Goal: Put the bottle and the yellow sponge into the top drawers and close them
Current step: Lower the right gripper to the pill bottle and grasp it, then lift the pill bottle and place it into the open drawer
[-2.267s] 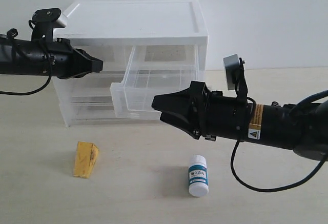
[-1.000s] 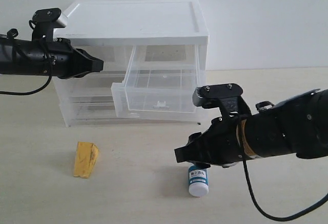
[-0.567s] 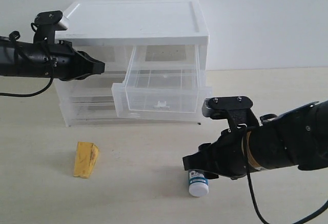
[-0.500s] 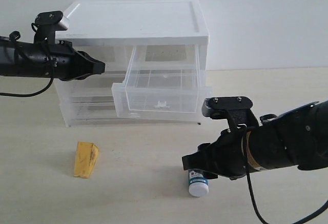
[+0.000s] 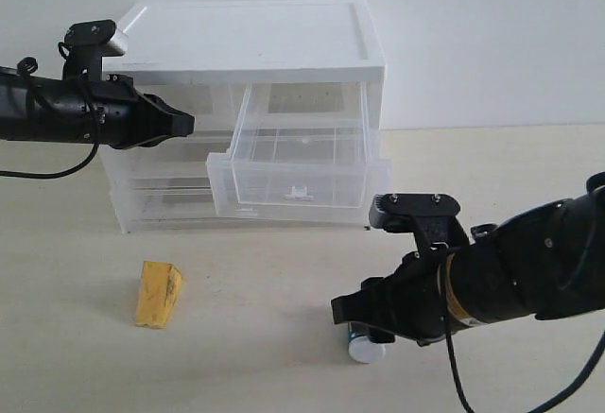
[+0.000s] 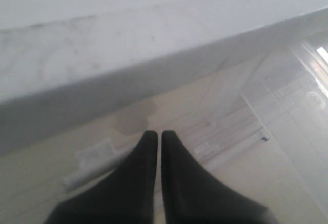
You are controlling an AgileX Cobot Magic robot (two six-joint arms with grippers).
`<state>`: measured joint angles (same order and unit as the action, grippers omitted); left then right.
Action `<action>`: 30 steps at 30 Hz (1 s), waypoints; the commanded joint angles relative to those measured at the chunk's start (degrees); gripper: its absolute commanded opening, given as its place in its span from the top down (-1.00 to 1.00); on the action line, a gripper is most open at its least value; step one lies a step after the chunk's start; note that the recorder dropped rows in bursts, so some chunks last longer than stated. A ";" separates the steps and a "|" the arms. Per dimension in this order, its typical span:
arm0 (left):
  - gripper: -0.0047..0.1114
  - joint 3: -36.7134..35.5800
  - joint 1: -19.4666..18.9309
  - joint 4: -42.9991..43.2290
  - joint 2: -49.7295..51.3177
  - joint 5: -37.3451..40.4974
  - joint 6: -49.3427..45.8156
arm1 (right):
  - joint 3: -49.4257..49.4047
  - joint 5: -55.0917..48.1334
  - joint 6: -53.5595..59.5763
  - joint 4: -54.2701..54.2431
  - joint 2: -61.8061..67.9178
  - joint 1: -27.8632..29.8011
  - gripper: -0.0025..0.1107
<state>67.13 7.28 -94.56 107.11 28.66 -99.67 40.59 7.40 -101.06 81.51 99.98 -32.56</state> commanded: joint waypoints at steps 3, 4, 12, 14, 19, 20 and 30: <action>0.85 1.10 -0.77 -3.28 0.44 -5.28 -0.33 | 2.26 3.80 5.47 -6.91 4.95 -0.13 0.13; 0.85 1.10 -0.77 -3.28 0.44 -5.28 -0.33 | 2.36 3.92 6.54 -7.94 5.22 -0.13 0.13; 0.85 1.10 -0.77 -3.28 0.44 -5.28 -0.33 | 2.13 -3.80 9.77 -7.95 5.35 -0.13 0.65; 0.85 1.10 -0.77 -3.28 0.44 -5.28 -0.33 | 1.65 -4.23 11.57 -7.32 5.35 -0.13 0.95; 0.85 1.10 -0.77 -3.28 0.44 -5.28 -0.33 | -0.17 -3.48 13.39 -7.32 4.03 -0.03 0.96; 0.85 1.10 -0.77 -3.28 0.44 -5.16 -0.33 | -0.64 -3.73 13.39 -7.32 3.31 -0.03 0.96; 0.85 1.21 -0.77 -3.28 0.44 -4.91 -0.33 | -5.31 -4.85 14.09 -7.21 -12.80 -0.03 0.96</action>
<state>67.13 7.28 -94.56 107.11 28.66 -99.67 36.19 3.52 -87.84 73.71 91.60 -32.56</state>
